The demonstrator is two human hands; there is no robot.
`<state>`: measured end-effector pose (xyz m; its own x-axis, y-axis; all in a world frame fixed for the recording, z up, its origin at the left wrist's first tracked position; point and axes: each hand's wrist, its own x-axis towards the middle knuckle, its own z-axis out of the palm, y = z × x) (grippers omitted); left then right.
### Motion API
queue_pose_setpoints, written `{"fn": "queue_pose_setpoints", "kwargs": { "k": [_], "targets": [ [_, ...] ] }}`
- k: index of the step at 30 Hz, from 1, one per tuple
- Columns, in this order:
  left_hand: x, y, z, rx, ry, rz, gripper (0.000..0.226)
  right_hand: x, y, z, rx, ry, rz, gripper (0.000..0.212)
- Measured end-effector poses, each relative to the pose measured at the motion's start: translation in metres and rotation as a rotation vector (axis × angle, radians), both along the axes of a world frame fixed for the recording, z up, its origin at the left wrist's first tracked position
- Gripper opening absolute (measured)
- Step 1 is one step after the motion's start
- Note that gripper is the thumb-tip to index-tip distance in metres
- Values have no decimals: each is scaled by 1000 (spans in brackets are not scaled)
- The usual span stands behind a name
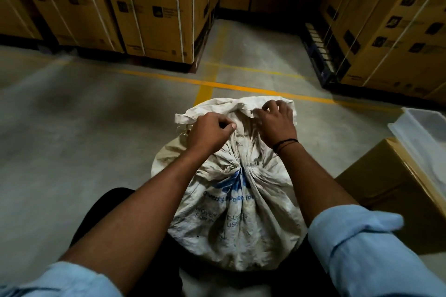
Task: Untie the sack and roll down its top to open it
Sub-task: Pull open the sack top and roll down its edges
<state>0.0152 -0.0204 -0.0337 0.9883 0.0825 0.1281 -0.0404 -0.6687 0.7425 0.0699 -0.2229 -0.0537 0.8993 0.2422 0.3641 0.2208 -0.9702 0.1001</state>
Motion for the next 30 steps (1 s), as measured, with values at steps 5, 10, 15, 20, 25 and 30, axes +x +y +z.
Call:
{"fn": "queue_pose_setpoints", "kwargs": {
  "k": [5, 10, 15, 20, 25, 30],
  "targets": [
    [-7, -10, 10, -33, -29, 5, 14, 9, -6, 0, -87, -72, 1, 13],
    [-2, -13, 21, -49, -77, 3, 12, 17, -15, 9, 9, -134, 157, 11],
    [2, -4, 23, -81, -213, -30, 20, -15, -6, 39, 130, -121, 346, 11],
    [-13, -11, 11, 159, -361, -103, 42, -58, -12, 61, 318, -13, 450, 28],
    [-24, -10, 4, 200, -335, -353, 55, -94, -24, 74, 518, 209, 474, 28],
    [-26, -16, 8, 251, -269, -554, 47, -122, -41, 74, 595, 428, 340, 44]
  ]
}}
